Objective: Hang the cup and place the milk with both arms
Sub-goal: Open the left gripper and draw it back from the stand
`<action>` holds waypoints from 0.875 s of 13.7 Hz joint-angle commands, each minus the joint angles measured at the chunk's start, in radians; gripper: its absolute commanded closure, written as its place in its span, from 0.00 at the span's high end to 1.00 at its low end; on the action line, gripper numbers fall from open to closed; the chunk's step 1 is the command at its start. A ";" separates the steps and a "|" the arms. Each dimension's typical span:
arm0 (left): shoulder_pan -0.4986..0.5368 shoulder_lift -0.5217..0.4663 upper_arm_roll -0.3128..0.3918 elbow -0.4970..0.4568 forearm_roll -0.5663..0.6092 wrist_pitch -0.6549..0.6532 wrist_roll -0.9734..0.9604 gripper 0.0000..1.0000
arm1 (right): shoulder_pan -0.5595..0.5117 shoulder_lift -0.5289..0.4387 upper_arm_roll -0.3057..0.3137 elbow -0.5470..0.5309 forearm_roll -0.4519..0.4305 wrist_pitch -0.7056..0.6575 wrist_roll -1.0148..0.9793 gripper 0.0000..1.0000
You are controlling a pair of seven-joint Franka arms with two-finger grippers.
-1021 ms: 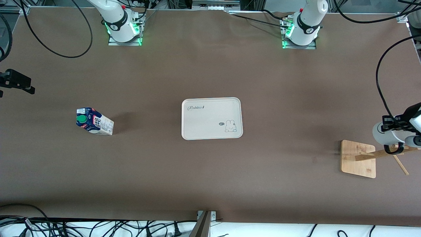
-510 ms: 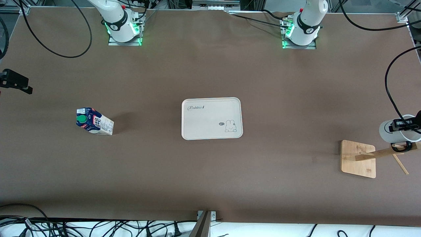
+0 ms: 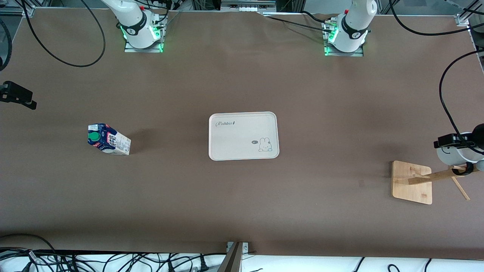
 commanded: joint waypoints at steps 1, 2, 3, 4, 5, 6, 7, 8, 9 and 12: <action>-0.043 -0.053 -0.024 0.006 0.004 -0.040 -0.013 1.00 | -0.020 -0.023 0.024 -0.030 -0.018 0.012 0.059 1.00; -0.075 -0.070 -0.024 0.006 0.004 -0.045 -0.040 1.00 | -0.023 -0.023 0.024 -0.032 -0.016 0.014 0.025 1.00; -0.102 -0.084 -0.024 0.006 0.004 -0.072 -0.068 1.00 | -0.026 -0.024 0.026 -0.035 -0.016 0.015 -0.031 1.00; -0.120 -0.085 -0.024 0.008 0.003 -0.101 -0.077 1.00 | -0.029 -0.026 0.026 -0.044 -0.016 0.020 -0.047 1.00; -0.129 -0.085 -0.026 0.011 0.001 -0.115 -0.079 1.00 | -0.032 -0.027 0.026 -0.048 -0.013 0.022 -0.046 1.00; -0.143 -0.092 -0.026 0.011 0.003 -0.120 -0.080 1.00 | -0.034 -0.027 0.026 -0.049 -0.011 0.022 -0.046 1.00; -0.155 -0.108 -0.026 0.010 0.006 -0.120 -0.083 1.00 | -0.031 -0.029 0.026 -0.045 -0.013 0.022 -0.044 1.00; -0.172 -0.118 -0.027 0.006 0.006 -0.127 -0.098 1.00 | -0.026 -0.023 0.024 -0.035 -0.016 0.006 -0.052 1.00; -0.189 -0.118 -0.026 0.008 0.012 -0.146 -0.121 1.00 | -0.026 -0.021 0.024 -0.029 -0.014 -0.006 -0.058 1.00; -0.198 -0.127 -0.020 0.008 0.033 -0.170 -0.151 1.00 | -0.026 -0.020 0.026 -0.019 -0.010 -0.044 -0.058 1.00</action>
